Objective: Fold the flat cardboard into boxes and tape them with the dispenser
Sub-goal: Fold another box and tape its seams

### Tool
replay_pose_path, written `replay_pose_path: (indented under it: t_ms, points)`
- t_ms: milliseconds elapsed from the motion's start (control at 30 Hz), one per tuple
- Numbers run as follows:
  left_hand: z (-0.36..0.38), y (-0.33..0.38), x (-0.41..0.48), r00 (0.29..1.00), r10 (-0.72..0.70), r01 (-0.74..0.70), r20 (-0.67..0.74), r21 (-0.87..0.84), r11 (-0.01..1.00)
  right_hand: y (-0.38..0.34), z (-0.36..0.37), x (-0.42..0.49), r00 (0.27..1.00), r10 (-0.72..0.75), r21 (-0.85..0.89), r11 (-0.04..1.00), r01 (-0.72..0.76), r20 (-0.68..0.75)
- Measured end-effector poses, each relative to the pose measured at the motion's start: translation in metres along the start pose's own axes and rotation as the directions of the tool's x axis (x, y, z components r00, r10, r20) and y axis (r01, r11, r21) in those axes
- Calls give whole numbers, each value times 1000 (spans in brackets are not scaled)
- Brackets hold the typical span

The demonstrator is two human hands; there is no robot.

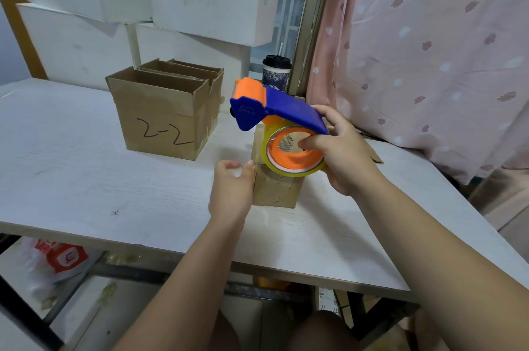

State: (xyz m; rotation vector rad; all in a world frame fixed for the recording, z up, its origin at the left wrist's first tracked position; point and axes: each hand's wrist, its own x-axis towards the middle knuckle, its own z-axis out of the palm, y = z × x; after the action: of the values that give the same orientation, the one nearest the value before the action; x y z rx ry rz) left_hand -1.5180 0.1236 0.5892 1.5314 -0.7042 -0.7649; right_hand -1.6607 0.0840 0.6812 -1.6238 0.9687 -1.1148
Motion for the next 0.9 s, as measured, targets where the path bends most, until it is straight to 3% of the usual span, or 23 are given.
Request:
replay_pose_path:
  t_ms: [67, 133, 233, 333, 533, 800, 900]
  points:
    - [0, -2, -1, 1000, 6, -10, 19, 178, 984, 1, 0, 0, 1000, -4, -2, 1000, 4, -3]
    - [0, -4, -6, 991, 129, -114, -35, 277, 954, 2, -1, 0, 1000, -2, -1, 1000, 2, -11]
    - [0, -7, -22, 922, 357, -349, -152, 77, 934, 4, -1, 2, 1000, -13, -13, 1000, 13, -29]
    - [5, -11, -36, 857, 514, -515, -33, -21, 857, 7, 1, 4, 998, -31, -28, 999, 30, -50]
    - [4, -18, -36, 860, 508, -509, 48, 112, 853, 16, 1, 5, 993, -98, -90, 992, 92, -68]
    - [4, -8, -25, 724, 675, -672, 144, 368, 643, 22, -6, 3, 993, -109, -82, 991, 104, -53]
    - [1, -9, -22, 676, 734, -689, 67, 409, 598, 29, -7, 0, 992, -118, -75, 990, 116, -32]
